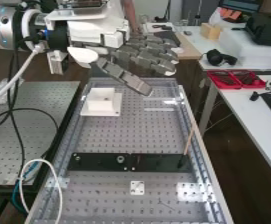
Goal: Grab the larger nut and place it in the white container
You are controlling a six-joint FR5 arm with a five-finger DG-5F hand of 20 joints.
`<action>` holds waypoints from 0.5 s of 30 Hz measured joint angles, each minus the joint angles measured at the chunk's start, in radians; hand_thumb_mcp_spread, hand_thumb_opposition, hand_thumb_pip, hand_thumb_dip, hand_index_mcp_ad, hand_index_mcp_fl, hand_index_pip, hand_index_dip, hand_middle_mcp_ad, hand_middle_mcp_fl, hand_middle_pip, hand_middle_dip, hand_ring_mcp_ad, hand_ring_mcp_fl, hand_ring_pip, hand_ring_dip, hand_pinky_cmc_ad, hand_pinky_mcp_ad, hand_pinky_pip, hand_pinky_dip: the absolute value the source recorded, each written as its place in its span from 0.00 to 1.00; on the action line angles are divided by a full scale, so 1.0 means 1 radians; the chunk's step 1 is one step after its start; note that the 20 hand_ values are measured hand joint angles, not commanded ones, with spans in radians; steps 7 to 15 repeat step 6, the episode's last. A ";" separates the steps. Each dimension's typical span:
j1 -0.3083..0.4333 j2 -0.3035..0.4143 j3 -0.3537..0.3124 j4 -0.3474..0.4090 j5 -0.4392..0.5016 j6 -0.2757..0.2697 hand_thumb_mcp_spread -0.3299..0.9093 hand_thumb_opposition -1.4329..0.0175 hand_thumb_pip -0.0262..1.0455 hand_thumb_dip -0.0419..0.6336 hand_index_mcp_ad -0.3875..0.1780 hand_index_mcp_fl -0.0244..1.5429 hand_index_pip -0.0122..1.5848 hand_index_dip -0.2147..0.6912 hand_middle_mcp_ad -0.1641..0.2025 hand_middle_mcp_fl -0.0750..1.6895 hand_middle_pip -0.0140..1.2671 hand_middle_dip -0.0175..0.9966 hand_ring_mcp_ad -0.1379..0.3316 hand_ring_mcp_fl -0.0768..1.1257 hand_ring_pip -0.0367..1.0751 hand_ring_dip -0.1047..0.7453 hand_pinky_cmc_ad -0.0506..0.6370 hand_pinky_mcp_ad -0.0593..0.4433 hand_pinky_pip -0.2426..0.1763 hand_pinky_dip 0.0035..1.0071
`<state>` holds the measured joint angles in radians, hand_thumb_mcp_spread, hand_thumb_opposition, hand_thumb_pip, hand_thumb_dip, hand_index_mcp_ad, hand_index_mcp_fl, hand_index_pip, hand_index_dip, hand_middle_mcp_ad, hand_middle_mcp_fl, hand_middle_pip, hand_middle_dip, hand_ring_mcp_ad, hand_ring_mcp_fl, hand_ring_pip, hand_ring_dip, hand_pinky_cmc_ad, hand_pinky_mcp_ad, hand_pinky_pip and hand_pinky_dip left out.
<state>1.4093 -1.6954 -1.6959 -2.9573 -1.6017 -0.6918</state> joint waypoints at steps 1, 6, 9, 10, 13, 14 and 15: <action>0.000 0.000 0.000 -0.001 -0.001 0.000 0.29 0.46 0.42 0.05 0.50 0.08 0.08 0.25 0.62 0.04 0.13 0.23 0.78 0.08 0.13 0.14 0.96 0.99 0.21 0.17; -0.002 0.006 -0.004 -0.004 -0.006 -0.001 0.29 0.46 0.42 0.05 0.50 0.08 0.08 0.25 0.63 0.04 0.12 0.23 0.78 0.08 0.13 0.14 0.96 0.99 0.21 0.17; -0.002 0.006 -0.004 -0.004 -0.006 -0.001 0.29 0.46 0.42 0.05 0.50 0.08 0.08 0.25 0.63 0.04 0.12 0.23 0.78 0.08 0.13 0.14 0.96 0.99 0.21 0.17; -0.002 0.006 -0.004 -0.004 -0.006 -0.001 0.29 0.46 0.42 0.05 0.50 0.08 0.08 0.25 0.63 0.04 0.12 0.23 0.78 0.08 0.13 0.14 0.96 0.99 0.21 0.17; -0.002 0.006 -0.004 -0.004 -0.006 -0.001 0.29 0.46 0.42 0.05 0.50 0.08 0.08 0.25 0.63 0.04 0.12 0.23 0.78 0.08 0.13 0.14 0.96 0.99 0.21 0.17; -0.002 0.006 -0.004 -0.004 -0.006 -0.001 0.29 0.46 0.42 0.05 0.50 0.08 0.08 0.25 0.63 0.04 0.12 0.23 0.78 0.08 0.13 0.14 0.96 0.99 0.21 0.17; -0.002 0.006 -0.004 -0.004 -0.006 -0.001 0.29 0.46 0.42 0.05 0.50 0.08 0.08 0.25 0.63 0.04 0.12 0.23 0.78 0.08 0.13 0.14 0.96 0.99 0.21 0.17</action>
